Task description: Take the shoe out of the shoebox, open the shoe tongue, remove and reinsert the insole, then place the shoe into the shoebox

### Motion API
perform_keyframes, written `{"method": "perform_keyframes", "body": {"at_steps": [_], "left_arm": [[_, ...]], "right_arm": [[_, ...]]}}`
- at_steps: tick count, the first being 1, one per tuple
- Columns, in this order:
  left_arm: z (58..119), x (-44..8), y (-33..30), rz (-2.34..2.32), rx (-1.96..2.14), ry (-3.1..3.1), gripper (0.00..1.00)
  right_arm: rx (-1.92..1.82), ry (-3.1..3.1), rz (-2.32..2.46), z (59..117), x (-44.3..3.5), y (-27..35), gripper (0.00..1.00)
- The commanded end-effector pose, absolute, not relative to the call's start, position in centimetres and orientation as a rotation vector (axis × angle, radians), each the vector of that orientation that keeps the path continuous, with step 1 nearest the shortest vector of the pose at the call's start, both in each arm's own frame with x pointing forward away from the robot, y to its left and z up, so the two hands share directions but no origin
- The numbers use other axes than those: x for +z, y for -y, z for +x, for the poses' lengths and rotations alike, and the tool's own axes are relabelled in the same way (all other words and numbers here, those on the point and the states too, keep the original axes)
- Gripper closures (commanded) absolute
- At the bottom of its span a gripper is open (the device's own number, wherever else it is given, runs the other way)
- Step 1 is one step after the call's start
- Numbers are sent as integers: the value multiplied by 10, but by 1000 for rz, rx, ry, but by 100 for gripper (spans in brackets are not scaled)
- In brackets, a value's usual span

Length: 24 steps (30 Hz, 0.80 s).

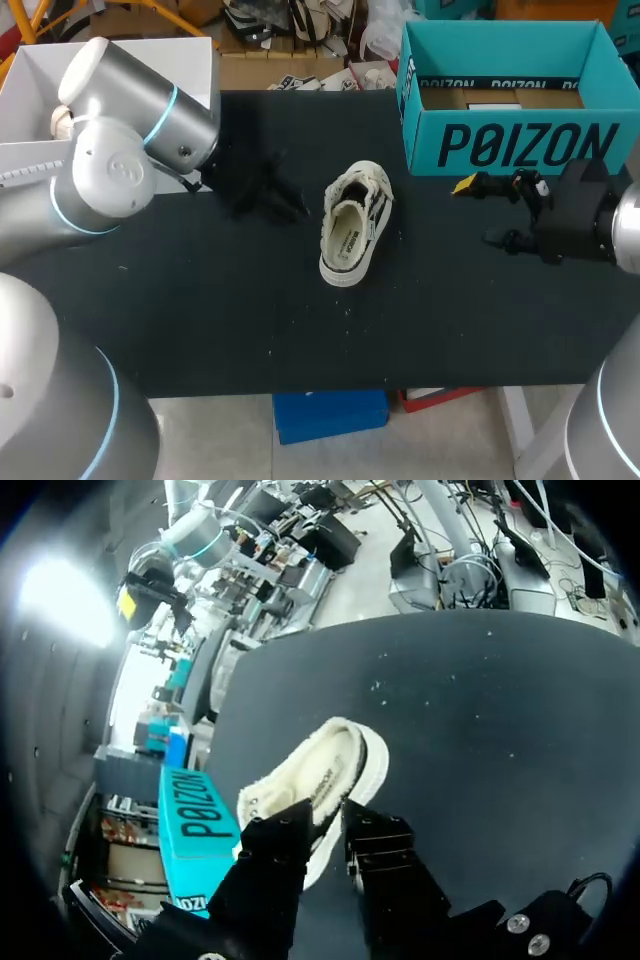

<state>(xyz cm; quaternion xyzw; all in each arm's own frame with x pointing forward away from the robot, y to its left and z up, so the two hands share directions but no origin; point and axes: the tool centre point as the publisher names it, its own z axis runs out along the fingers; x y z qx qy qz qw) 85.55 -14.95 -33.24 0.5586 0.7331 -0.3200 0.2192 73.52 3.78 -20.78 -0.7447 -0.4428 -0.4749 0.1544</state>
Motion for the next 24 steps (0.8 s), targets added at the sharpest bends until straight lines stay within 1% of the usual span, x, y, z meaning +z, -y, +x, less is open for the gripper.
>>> {"method": "perform_keyframes", "body": {"at_steps": [1, 14, 18, 24], "left_arm": [[841, -299, 117, 1621, -757, -2037, 0], [841, -299, 117, 1621, -757, -2037, 0], [842, -293, 113, 1241, -1013, -2221, 0], [837, -284, 99, 814, -1238, -2417, 0]], "right_arm": [[-1361, 1268, -2134, 736, -208, -39, 0], [-1361, 1268, -2134, 736, -208, -39, 0], [-1361, 1268, -2134, 736, -208, -39, 0], [-1361, 1268, -2134, 736, -208, -39, 0]]}}
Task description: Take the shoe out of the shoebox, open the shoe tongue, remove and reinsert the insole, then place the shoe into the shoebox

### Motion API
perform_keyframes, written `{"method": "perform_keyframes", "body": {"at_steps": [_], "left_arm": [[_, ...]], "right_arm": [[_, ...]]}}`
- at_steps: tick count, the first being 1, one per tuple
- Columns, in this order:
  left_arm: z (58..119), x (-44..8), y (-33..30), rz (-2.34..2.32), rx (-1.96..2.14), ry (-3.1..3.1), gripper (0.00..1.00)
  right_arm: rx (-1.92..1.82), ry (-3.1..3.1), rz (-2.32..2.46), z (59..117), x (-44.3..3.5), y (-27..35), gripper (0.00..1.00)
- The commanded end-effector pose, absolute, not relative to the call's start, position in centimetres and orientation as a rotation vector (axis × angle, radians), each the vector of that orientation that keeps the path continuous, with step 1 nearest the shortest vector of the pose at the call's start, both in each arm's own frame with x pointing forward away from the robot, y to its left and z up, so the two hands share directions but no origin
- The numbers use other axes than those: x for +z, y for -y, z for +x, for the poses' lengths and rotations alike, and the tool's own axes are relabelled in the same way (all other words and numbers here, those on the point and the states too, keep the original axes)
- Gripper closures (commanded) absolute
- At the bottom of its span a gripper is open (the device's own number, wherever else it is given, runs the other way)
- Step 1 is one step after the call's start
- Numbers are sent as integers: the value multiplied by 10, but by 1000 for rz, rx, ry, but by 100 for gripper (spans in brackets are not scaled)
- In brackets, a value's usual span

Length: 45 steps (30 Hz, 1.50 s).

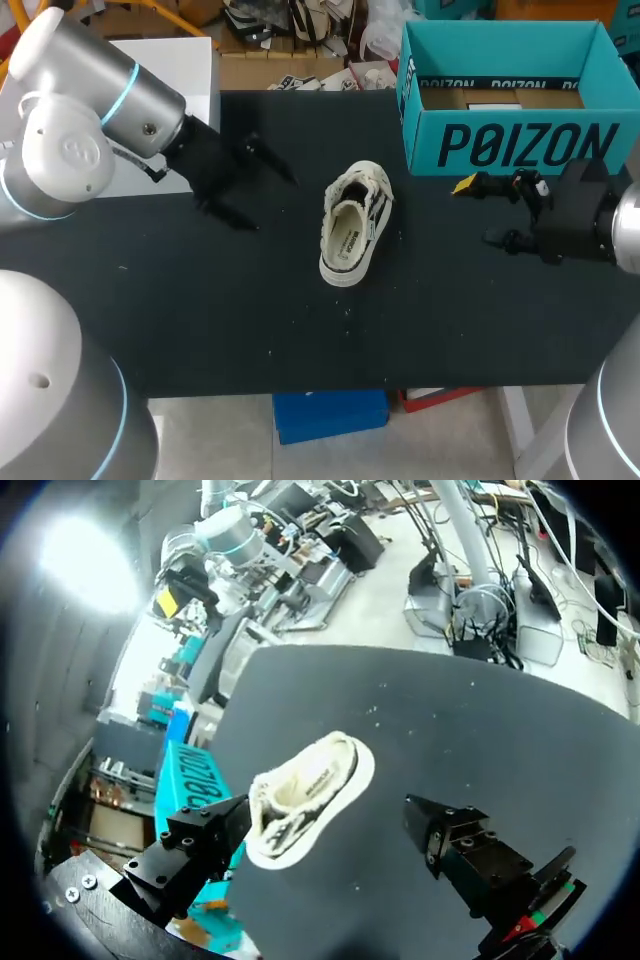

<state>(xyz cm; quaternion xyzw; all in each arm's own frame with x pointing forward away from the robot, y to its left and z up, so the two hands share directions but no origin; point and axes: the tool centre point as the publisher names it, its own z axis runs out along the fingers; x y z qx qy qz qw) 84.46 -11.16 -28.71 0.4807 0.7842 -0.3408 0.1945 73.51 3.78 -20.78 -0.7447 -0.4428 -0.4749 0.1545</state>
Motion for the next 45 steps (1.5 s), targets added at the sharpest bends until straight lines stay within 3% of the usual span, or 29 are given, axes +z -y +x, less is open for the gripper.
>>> {"method": "perform_keyframes", "body": {"at_steps": [1, 18, 23, 36, 40, 45], "left_arm": [[835, -283, 96, 765, -1272, -2446, 0], [823, -310, 41, -282, -1813, -2549, 0], [823, -310, 41, -282, -1813, -2549, 0], [823, -310, 41, -282, -1813, -2549, 0], [823, -310, 41, -282, -1813, -2549, 0], [823, -310, 41, -282, -1813, -2549, 0]], "right_arm": [[-1361, 1268, -2134, 736, -208, -39, 0], [-1361, 1268, -2134, 736, -208, -39, 0], [-1361, 1268, -2134, 736, -208, -39, 0], [-742, 2187, -2092, 806, -193, -63, 0], [-304, 2697, -1978, 820, -206, -79, 0], [-304, 2697, -1978, 820, -206, -79, 0]]}}
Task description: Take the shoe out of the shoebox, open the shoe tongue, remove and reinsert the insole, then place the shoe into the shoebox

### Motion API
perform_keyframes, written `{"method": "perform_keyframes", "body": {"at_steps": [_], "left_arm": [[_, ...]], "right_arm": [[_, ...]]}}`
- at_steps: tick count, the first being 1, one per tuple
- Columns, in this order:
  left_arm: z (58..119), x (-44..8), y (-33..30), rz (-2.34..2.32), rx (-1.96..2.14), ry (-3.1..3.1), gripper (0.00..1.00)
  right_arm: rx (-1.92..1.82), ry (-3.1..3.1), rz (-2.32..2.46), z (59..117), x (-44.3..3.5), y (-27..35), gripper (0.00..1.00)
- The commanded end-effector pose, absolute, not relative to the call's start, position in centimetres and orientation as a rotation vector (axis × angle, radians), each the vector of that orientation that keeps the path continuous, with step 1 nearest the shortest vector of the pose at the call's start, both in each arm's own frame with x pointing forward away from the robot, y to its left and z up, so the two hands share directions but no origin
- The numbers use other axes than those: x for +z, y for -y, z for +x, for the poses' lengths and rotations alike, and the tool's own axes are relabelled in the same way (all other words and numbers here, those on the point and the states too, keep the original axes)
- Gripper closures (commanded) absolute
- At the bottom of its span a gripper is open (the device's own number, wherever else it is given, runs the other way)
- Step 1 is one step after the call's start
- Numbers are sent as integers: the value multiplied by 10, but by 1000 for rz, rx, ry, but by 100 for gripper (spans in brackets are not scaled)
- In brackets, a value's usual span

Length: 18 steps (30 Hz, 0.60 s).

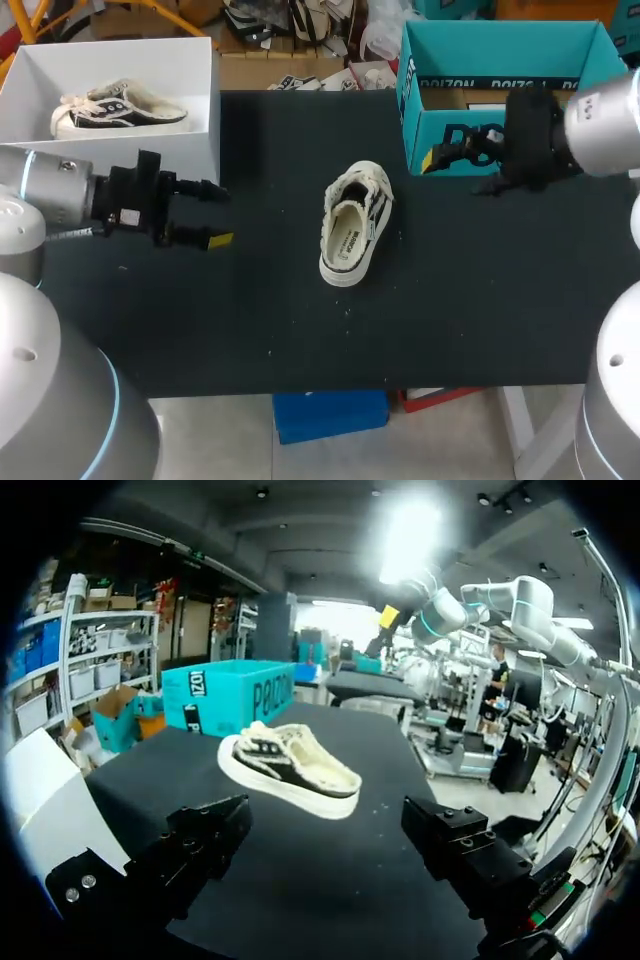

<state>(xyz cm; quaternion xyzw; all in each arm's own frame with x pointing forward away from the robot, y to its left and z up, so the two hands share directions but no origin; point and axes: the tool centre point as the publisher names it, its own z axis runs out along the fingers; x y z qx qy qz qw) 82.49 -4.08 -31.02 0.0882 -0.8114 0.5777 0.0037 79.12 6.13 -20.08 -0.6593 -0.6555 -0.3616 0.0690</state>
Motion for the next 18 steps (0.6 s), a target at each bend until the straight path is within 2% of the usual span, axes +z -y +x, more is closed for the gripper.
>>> {"method": "perform_keyframes", "body": {"at_steps": [1, 10, 18], "left_arm": [[823, -310, 41, 282, 1814, 2550, 0], [823, -310, 41, 282, 1814, 2550, 0], [823, -310, 41, 282, 1814, 2550, 0]], "right_arm": [[-304, 2697, -1978, 820, -206, -79, 0], [-304, 2697, -1978, 820, -206, -79, 0], [214, 2735, -1971, 836, -220, -102, 0]]}}
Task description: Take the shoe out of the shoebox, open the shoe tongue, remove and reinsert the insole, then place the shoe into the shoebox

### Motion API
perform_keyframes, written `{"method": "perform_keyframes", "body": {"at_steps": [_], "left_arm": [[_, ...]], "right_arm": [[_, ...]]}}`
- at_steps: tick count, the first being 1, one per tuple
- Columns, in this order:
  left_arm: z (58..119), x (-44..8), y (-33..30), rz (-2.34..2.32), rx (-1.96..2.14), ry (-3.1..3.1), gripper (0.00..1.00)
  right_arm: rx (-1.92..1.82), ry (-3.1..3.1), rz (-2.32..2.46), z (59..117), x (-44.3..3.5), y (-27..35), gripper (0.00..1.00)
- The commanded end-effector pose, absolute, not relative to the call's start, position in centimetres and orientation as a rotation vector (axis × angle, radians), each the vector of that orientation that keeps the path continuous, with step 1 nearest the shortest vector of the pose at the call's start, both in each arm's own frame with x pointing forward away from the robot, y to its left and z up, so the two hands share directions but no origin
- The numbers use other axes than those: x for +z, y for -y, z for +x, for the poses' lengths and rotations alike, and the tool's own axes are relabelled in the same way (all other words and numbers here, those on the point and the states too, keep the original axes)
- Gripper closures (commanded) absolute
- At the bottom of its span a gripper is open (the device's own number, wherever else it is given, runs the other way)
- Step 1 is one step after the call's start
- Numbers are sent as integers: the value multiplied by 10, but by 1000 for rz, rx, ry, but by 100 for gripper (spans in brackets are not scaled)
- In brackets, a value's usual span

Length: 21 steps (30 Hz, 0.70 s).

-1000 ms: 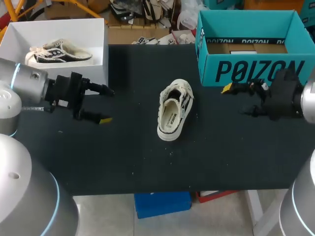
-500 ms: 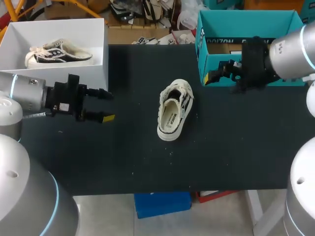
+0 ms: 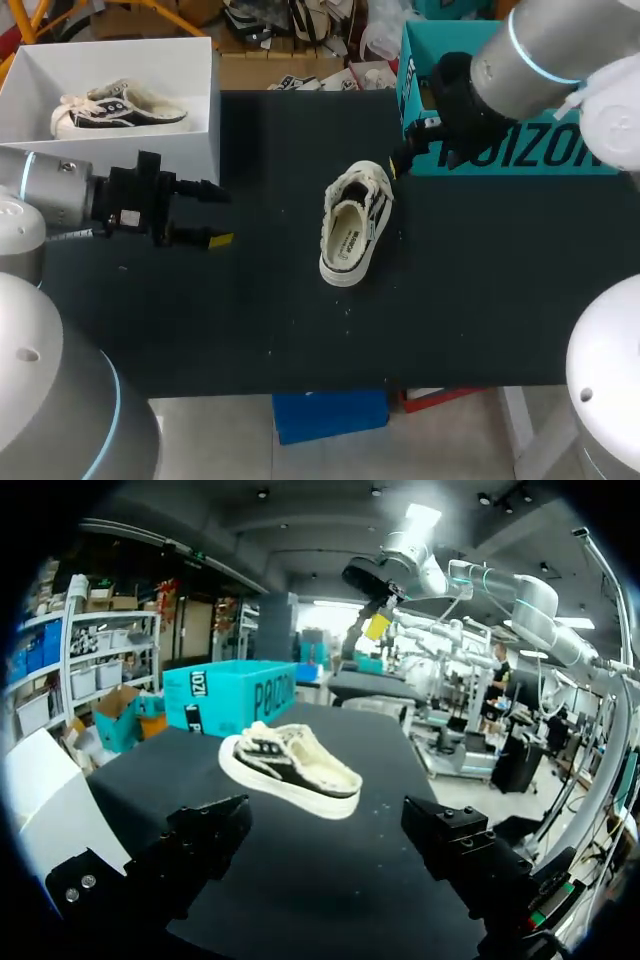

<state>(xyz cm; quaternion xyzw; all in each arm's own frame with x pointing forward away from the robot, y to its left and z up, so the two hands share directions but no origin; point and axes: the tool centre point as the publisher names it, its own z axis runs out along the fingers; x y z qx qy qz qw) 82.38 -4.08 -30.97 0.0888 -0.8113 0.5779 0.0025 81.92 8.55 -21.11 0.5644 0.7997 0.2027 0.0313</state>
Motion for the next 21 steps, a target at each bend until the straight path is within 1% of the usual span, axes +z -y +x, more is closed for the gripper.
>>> {"method": "perform_keyframes", "body": {"at_steps": [1, 10, 21], "left_arm": [[823, -310, 41, 282, 1814, 2550, 0], [823, -310, 41, 282, 1814, 2550, 0], [823, -310, 41, 282, 1814, 2550, 0]], "right_arm": [[-191, -2342, 1723, 838, -224, -102, 0], [-272, -2272, 1938, 845, -252, -115, 0], [-308, -2206, 2053, 848, -285, -127, 0]]}}
